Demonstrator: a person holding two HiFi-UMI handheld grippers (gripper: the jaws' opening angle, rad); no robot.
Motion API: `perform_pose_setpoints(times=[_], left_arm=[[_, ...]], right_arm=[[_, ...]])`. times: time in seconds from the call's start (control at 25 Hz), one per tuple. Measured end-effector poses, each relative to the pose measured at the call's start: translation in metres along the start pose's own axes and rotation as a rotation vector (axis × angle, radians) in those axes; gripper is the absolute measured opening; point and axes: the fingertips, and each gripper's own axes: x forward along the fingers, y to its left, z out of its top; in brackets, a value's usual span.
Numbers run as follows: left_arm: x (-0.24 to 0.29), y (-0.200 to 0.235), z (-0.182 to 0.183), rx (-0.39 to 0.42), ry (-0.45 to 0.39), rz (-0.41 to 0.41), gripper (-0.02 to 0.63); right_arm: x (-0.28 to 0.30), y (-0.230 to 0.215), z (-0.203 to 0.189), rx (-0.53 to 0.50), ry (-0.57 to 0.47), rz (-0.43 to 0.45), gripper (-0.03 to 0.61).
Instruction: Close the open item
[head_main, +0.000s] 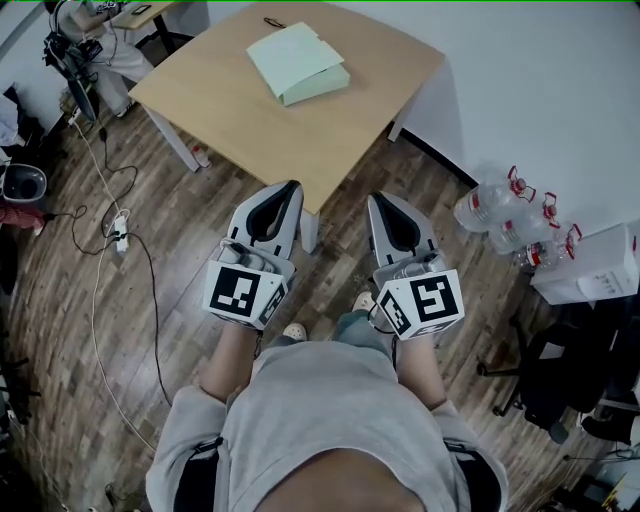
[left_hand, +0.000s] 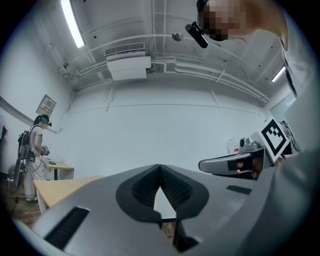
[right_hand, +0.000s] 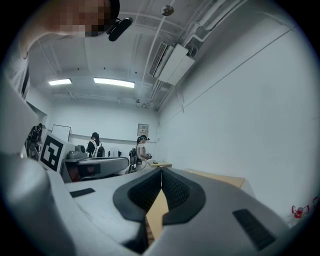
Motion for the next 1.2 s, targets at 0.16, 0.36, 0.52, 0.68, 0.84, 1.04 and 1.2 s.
perform_pose_setpoints(times=[0.16, 0.36, 0.52, 0.68, 0.84, 1.04, 1.2], left_arm=[[0.033, -0.006, -0.002, 0.011, 0.002, 0.028, 0.015], [0.073, -0.01, -0.003, 0.021, -0.005, 0.072, 0.015], [0.101, -0.015, -0.008, 0.02, -0.009, 0.113, 0.015], [0.129, -0.02, -0.01, 0.018, -0.011, 0.149, 0.015], [0.155, -0.028, -0.011, 0.028, -0.022, 0.172, 0.015], [0.186, -0.042, -0.018, 0.017, -0.023, 0.196, 0.015], [0.209, -0.054, -0.028, 0.019, -0.009, 0.197, 0.015]], right_arm=[[0.013, -0.035, 0.002, 0.007, -0.004, 0.032, 0.009], [0.028, -0.077, 0.005, 0.009, -0.013, 0.068, 0.009], [0.038, -0.105, 0.005, -0.01, -0.008, 0.118, 0.009], [0.049, -0.132, 0.006, -0.016, -0.006, 0.161, 0.009], [0.054, -0.16, 0.007, -0.017, -0.009, 0.184, 0.009], [0.054, -0.192, 0.004, -0.022, -0.003, 0.211, 0.009], [0.057, -0.217, -0.002, -0.011, 0.003, 0.22, 0.009]])
